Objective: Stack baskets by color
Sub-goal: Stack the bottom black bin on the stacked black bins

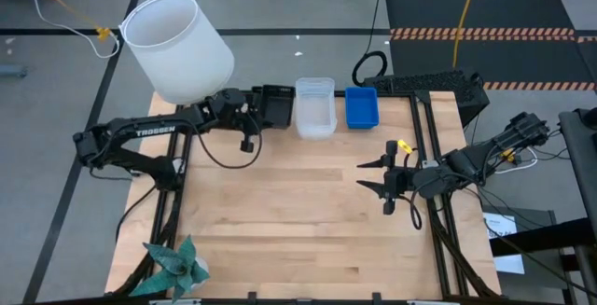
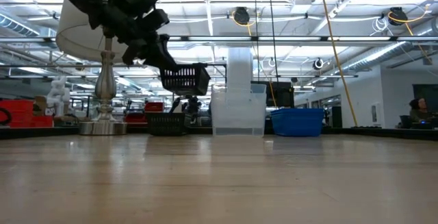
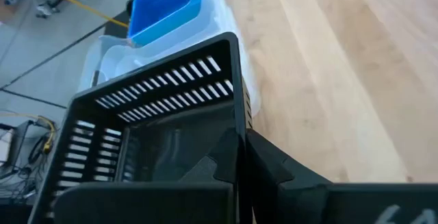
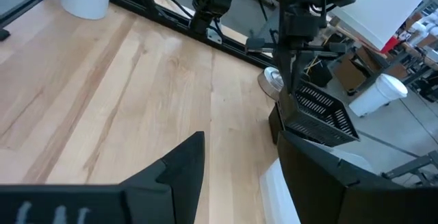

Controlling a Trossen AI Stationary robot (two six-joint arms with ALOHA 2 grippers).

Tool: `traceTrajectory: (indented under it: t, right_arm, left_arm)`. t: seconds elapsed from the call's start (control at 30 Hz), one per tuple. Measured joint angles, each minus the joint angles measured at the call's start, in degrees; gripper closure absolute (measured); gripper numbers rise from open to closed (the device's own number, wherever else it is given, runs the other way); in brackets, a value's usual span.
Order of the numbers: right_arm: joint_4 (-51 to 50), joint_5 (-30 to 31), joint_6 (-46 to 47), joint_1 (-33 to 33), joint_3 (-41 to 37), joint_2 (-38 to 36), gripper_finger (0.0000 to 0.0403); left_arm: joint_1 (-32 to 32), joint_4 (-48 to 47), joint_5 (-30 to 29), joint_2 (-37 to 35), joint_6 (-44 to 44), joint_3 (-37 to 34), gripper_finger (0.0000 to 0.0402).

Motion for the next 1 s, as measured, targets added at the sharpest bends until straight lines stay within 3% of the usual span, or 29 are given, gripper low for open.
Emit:
traceTrajectory:
  t: [0.2, 0.43, 1.0]
  right_arm:
    - [-0.05, 0.00, 0.00, 0.00, 0.00, 0.00, 0.0225]
    - [-0.46, 0.00, 0.02, 0.00, 0.00, 0.00, 0.0225]
    - [-2.58, 0.00, 2.58, 0.00, 0.00, 0.02, 0.0225]
  left_arm:
    - [4.63, 2.95, 5.79, 0.00, 1.46, -2.10, 0.0393]
    - [8.86, 3.73, 6.98, 0.00, 0.57, -3.29, 0.0384]
    - [8.74, 3.46, 9.25, 0.00, -2.02, -3.29, 0.0391]
